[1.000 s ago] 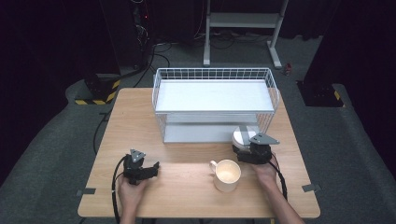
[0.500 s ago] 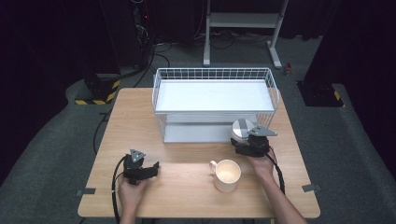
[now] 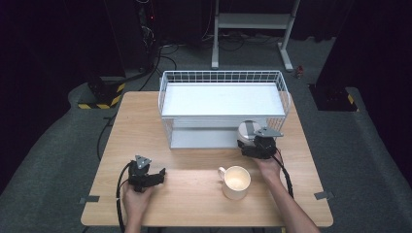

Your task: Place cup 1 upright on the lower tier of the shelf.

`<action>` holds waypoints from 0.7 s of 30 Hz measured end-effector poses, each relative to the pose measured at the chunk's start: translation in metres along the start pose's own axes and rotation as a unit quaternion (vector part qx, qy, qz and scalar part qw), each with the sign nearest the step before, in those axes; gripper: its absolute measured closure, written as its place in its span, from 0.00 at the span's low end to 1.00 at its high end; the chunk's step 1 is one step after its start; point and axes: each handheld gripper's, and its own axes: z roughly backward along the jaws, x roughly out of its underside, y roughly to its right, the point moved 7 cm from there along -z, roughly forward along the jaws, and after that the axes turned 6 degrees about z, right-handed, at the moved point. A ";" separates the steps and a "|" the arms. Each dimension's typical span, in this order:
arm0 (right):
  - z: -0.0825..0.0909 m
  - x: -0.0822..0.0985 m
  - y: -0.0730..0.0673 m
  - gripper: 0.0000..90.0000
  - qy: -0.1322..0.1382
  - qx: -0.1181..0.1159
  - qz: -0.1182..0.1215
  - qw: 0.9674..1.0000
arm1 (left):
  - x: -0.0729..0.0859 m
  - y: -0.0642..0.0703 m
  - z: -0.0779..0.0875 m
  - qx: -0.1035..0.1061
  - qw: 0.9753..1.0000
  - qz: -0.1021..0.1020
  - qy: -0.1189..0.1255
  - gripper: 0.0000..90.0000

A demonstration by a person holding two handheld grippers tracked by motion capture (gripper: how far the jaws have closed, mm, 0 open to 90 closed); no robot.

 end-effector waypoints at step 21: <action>-0.017 -0.009 0.006 0.21 -0.001 0.003 -0.005 1.000 | 0.000 0.000 0.000 0.000 1.000 0.000 0.000 0.18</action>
